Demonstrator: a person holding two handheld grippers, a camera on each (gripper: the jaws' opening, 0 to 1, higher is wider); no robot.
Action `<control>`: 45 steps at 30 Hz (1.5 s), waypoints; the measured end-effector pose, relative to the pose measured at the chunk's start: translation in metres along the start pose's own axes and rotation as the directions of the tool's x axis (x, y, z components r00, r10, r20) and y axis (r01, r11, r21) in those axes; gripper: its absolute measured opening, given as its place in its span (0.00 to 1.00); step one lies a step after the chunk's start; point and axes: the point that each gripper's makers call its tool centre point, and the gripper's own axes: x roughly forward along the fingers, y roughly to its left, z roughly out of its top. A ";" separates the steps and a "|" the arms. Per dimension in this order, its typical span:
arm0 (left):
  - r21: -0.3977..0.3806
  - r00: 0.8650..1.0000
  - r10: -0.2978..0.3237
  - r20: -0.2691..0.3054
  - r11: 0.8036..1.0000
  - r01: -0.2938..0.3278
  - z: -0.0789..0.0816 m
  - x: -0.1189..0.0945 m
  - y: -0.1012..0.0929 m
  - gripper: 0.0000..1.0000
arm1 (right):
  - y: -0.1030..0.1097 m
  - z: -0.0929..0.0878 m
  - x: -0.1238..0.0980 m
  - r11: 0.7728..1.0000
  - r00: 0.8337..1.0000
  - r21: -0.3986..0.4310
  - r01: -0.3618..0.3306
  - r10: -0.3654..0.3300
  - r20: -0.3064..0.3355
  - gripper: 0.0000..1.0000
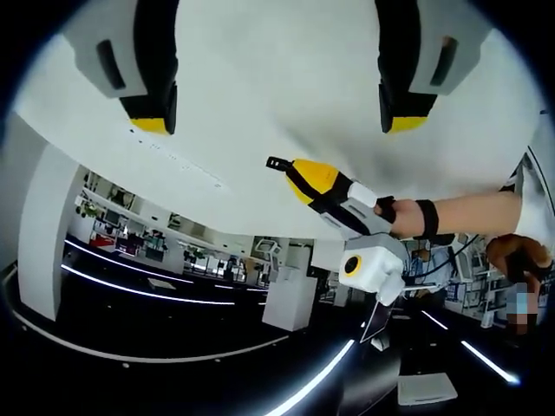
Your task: Snap the two parts of the plastic buckle together until the buckle closes and remains connected.
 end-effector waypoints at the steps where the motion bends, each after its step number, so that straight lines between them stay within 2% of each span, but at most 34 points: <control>1: -0.002 1.000 0.001 0.000 1.000 -0.001 -0.001 0.000 0.000 0.11 | 0.000 0.000 0.000 1.000 1.000 0.000 0.000 0.000 0.000 0.98; 20: -0.009 0.999 -0.013 -0.052 1.000 0.012 -0.024 0.004 -0.009 0.11 | 0.004 0.000 -0.001 1.000 1.000 0.000 0.001 -0.001 -0.002 0.98; 38: 0.010 0.996 -0.008 -0.090 1.000 0.008 -0.032 0.008 -0.003 0.11 | -0.003 0.000 0.001 1.000 1.000 -0.008 -0.001 0.000 -0.009 0.97; 45: 0.017 0.995 -0.006 -0.098 1.000 0.008 -0.033 0.008 -0.003 0.11 | 0.001 0.001 0.000 1.000 1.000 -0.011 -0.004 0.004 -0.007 0.97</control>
